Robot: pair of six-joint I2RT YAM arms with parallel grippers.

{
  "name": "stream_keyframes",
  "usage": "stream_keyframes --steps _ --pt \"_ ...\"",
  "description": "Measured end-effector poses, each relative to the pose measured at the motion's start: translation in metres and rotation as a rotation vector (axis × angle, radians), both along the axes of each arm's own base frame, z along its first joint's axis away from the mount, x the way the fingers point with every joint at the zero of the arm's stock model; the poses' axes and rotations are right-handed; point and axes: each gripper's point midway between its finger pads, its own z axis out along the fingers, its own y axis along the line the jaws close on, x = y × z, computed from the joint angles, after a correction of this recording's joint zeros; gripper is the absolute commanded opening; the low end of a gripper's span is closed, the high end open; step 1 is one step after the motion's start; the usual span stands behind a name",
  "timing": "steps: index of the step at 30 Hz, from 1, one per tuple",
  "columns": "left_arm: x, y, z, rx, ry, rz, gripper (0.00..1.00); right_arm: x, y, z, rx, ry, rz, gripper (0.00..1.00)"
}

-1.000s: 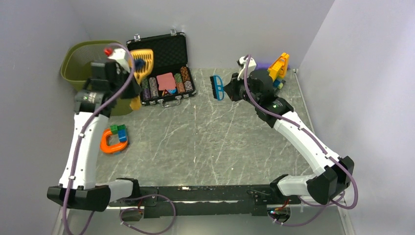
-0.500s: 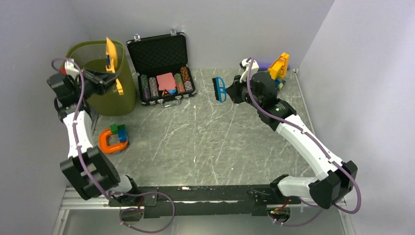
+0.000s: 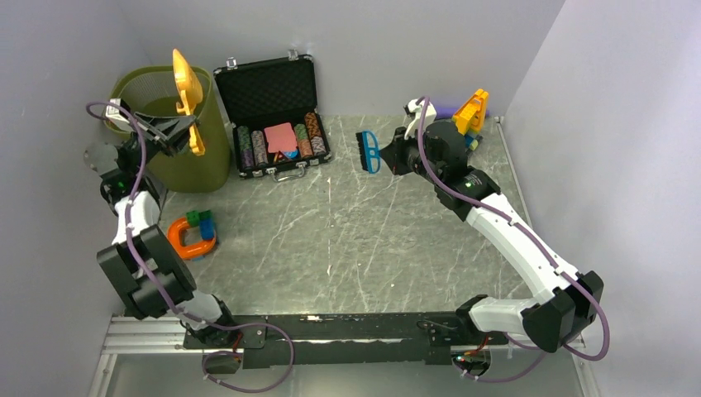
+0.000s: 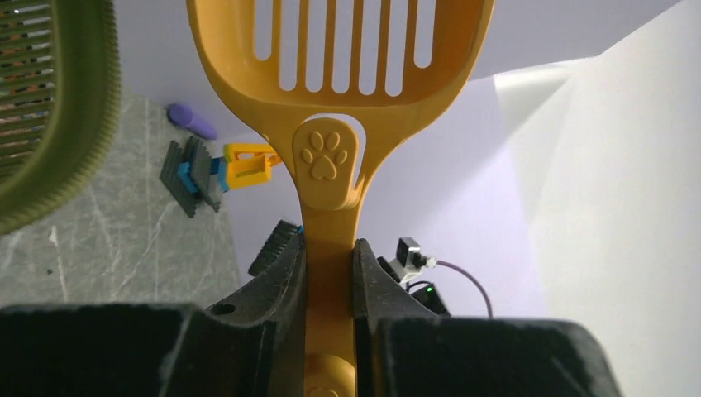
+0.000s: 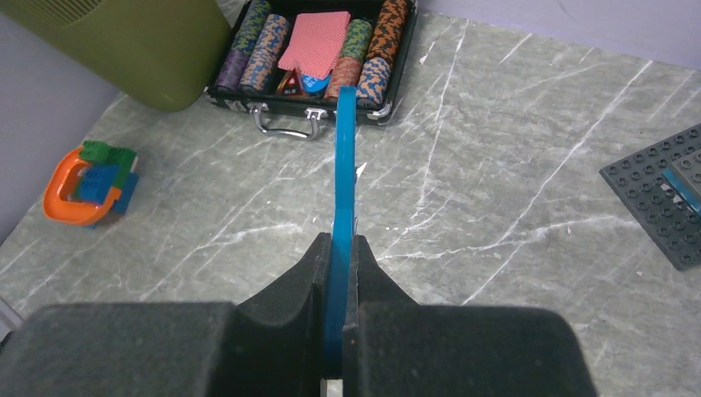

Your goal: Sweep away the paper scraps from the table

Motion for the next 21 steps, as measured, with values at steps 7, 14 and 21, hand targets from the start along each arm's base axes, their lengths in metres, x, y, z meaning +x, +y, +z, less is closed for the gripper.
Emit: stream_keyframes --steps 7,14,21 --pt "-0.004 -0.038 0.018 0.301 -0.028 0.045 0.0 0.002 -0.003 -0.002 -0.006 -0.001 -0.017 0.0" --pt "-0.039 -0.149 -0.01 0.717 -0.078 -0.025 0.0 -0.002 -0.004 -0.046 -0.019 0.067 -0.021 0.0" --pt "-0.084 -0.212 -0.182 1.042 0.206 -0.229 0.0 -0.021 -0.021 -0.149 0.071 0.31 -0.054 0.0"
